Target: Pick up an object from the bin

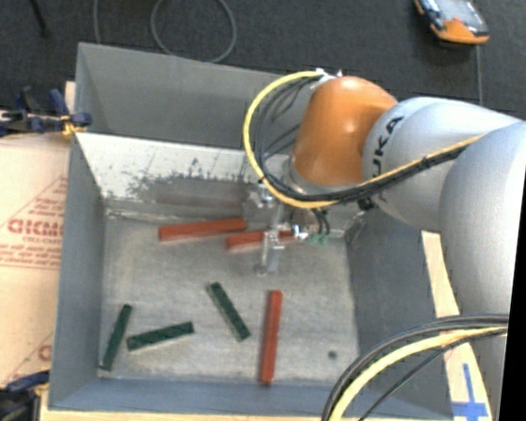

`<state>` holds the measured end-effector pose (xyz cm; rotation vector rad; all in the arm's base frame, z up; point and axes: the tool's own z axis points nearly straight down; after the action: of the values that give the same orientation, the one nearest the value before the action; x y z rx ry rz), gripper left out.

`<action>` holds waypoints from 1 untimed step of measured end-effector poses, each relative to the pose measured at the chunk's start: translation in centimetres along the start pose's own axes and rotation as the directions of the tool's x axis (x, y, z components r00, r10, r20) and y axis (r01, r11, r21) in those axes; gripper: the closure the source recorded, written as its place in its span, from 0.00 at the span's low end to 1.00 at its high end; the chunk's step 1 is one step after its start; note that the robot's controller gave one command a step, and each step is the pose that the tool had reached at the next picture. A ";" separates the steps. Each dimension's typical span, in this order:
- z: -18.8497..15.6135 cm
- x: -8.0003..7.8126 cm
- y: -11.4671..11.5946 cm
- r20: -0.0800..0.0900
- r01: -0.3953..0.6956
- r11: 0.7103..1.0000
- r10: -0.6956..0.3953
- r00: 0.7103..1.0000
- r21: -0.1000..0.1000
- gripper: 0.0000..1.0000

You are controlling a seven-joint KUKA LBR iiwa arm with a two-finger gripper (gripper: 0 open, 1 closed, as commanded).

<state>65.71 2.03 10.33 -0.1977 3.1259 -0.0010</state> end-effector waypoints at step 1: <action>0.2 0.7 -1.5 -0.006 -0.174 0.985 0.174 0.985 0.000 0.00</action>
Offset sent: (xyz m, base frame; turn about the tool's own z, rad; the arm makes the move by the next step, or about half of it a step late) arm -0.0064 -0.0146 -0.0028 0.1762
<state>65.19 0.48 10.15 0.0754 3.1376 0.0009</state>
